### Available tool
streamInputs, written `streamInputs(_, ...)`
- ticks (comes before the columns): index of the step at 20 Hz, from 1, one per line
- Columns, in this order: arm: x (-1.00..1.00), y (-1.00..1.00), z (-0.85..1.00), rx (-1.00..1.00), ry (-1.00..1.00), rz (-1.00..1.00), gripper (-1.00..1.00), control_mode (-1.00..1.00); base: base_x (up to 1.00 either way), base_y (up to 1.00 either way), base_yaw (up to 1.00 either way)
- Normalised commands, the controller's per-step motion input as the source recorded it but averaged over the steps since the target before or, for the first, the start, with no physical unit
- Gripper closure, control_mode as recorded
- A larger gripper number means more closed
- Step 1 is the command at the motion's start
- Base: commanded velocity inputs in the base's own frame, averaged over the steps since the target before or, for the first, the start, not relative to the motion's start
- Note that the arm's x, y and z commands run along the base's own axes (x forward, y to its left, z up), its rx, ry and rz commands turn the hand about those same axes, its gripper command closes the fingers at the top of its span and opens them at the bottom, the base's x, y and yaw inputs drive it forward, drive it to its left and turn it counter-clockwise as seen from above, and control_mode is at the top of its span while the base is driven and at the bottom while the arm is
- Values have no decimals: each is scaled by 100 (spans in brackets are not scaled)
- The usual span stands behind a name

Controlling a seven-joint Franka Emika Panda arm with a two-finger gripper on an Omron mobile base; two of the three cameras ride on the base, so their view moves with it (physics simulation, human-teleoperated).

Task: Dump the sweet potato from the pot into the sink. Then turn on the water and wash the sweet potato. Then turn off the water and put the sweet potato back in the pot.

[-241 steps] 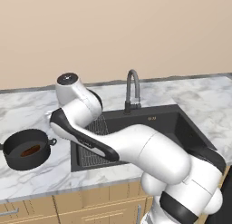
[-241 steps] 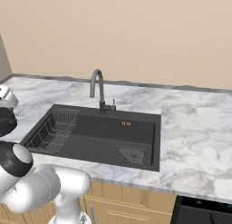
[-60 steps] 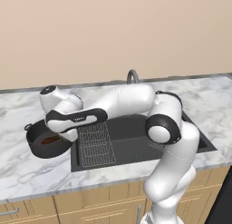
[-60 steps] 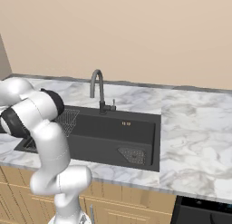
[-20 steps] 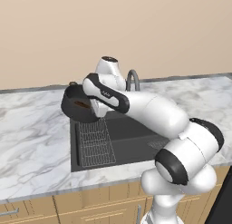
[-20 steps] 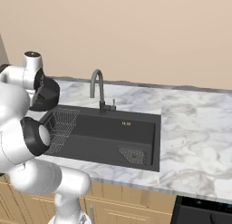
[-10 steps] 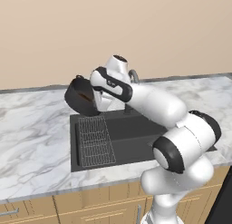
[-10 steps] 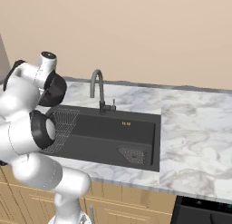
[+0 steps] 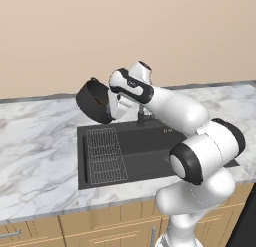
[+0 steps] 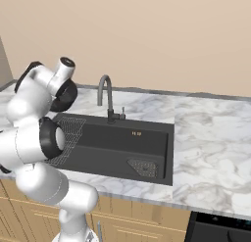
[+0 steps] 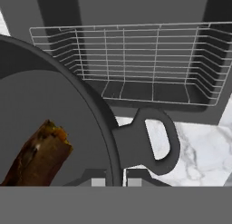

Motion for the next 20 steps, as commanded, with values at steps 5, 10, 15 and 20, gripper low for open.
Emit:
streamInputs(5, 13, -25, 13, 14, 0, -3, 100, -100, 0, 0, 0)
streamInputs(10, 0, -22, 15, 15, 0, -2, 100, -100, 0, 0, 0)
streamInputs(15, 0, -18, 18, 15, 0, -1, 100, -100, 0, 0, 0)
streamInputs(20, 0, -15, 22, 15, 0, -1, 100, -100, 0, 0, 0)
